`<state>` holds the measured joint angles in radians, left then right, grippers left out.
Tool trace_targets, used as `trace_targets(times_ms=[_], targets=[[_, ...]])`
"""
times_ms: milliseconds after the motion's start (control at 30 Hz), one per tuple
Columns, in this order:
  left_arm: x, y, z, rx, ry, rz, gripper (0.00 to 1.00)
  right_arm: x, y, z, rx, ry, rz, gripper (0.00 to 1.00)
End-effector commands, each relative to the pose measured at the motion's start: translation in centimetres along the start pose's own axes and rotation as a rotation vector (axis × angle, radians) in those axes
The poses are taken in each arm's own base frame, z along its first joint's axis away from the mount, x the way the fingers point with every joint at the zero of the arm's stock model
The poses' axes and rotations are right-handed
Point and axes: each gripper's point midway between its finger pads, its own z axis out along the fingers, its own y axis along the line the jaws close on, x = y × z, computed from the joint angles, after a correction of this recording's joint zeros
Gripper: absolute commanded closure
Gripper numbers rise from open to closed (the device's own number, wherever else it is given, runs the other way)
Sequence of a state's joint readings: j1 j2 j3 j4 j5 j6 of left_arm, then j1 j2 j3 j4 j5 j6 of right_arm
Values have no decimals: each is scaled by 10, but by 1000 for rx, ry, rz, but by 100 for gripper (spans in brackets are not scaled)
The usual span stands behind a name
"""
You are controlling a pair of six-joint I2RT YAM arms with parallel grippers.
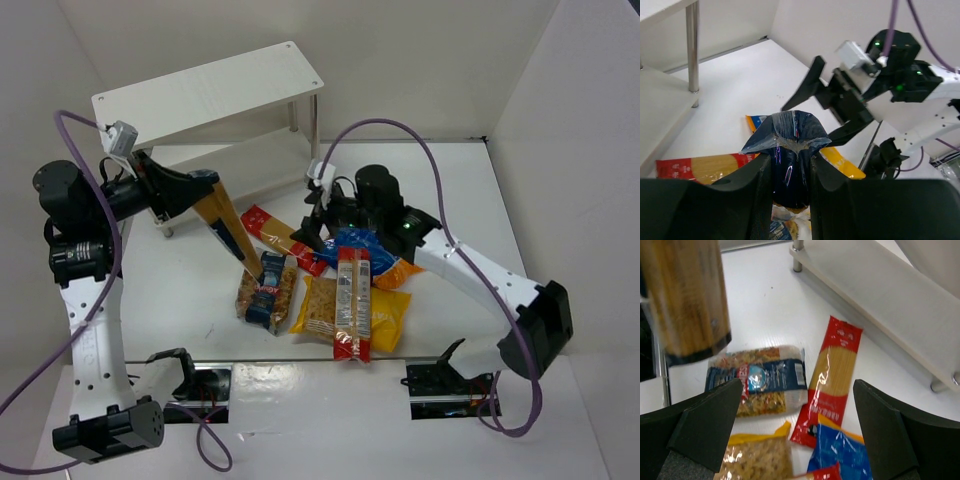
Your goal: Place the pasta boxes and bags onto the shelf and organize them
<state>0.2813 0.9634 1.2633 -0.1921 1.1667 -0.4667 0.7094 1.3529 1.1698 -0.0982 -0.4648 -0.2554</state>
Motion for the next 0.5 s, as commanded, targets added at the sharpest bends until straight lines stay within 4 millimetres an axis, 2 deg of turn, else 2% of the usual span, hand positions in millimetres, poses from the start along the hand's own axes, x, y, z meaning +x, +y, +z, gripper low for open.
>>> trace_targets(times_ms=[0, 33, 100, 133, 200, 333, 400, 467], targets=[[-39, -37, -5, 74, -56, 118, 100, -27, 2, 20, -33, -34, -48, 0], [-42, -34, -4, 65, -62, 117, 100, -39, 3, 24, -35, -44, -56, 0], [-50, -26, -4, 20, -89, 101, 100, -34, 7, 33, -55, -13, -44, 0], [-54, -25, -5, 8, -104, 106, 100, -47, 11, 35, -64, -34, -45, 0], [-60, -18, -5, -13, -125, 67, 100, -43, 15, 41, -94, -20, -9, 0], [-73, 6, -4, -94, -184, 17, 100, -59, 23, 43, -147, -38, 48, 0], [-80, 8, -5, -104, -205, -13, 100, -71, 27, 40, -173, -59, 49, 0], [-86, 13, -6, -116, -227, -24, 100, -73, 38, 38, -214, -54, 79, 0]])
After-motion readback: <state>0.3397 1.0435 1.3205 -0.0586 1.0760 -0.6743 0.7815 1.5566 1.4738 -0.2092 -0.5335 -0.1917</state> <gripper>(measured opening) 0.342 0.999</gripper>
